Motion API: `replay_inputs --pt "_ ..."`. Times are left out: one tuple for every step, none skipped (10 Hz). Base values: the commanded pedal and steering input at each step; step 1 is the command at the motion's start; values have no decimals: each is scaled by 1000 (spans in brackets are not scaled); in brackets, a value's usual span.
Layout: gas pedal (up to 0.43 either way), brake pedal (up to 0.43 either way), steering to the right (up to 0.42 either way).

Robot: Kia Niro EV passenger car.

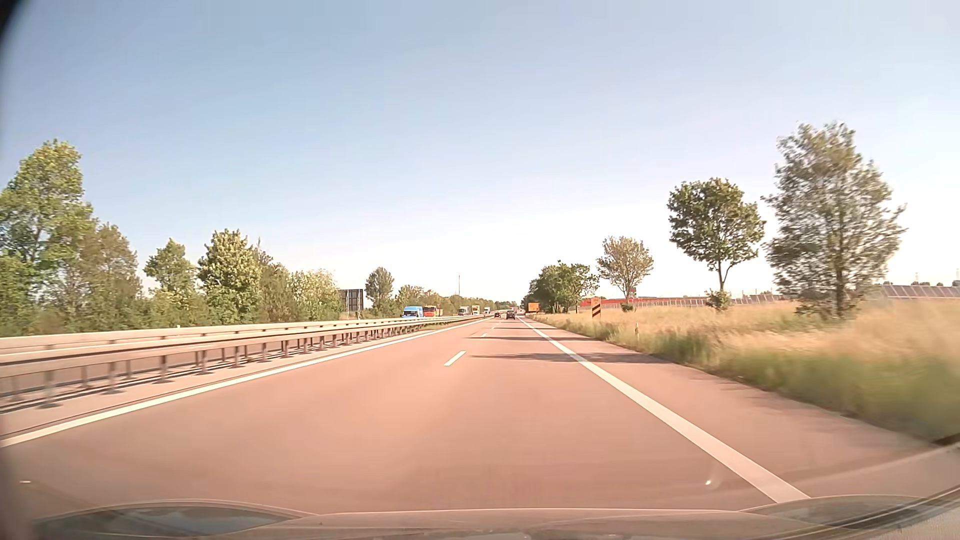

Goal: Follow the waypoints while adhering to traffic rules and regulations

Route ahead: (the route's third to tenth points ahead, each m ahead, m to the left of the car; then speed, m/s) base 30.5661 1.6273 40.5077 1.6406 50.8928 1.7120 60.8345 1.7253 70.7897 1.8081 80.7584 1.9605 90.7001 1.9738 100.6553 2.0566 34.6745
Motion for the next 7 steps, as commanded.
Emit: replay_inputs --pt "87 12 1" --pt "87 6 1" --pt "98 12 1" --pt "98 12 0" --pt "98 12 0" --pt "98 12 0" --pt "98 12 0"
